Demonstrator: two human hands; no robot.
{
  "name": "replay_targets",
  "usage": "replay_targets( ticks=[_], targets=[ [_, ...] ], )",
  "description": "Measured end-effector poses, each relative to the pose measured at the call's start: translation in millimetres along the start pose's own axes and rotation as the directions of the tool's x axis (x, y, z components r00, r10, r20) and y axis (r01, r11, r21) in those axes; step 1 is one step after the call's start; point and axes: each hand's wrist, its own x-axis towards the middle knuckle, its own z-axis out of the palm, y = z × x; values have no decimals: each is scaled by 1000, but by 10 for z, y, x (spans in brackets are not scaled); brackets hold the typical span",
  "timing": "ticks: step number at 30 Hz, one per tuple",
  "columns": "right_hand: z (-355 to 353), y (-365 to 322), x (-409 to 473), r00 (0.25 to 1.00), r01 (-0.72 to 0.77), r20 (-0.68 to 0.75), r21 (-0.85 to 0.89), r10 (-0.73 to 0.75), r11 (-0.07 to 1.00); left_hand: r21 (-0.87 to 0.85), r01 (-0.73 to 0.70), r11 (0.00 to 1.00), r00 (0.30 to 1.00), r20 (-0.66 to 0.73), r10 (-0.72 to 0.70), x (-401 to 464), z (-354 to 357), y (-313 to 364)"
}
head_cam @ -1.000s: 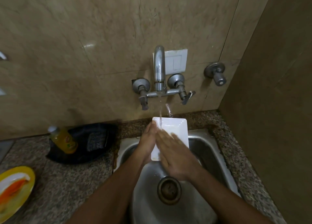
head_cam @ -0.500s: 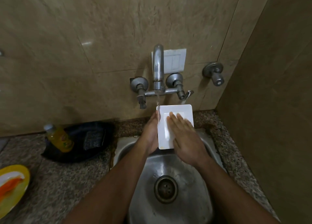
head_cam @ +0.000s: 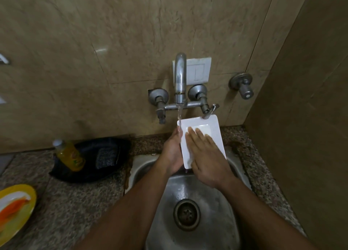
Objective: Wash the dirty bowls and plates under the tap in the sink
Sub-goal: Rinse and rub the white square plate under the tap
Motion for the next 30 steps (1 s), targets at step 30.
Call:
replay_targets(
  ticks=[30],
  targets=[
    [340,-395,-68,987,42,141,221,-75,974,566,-118,816,921,-245,303,-217,-340,-166]
  ],
)
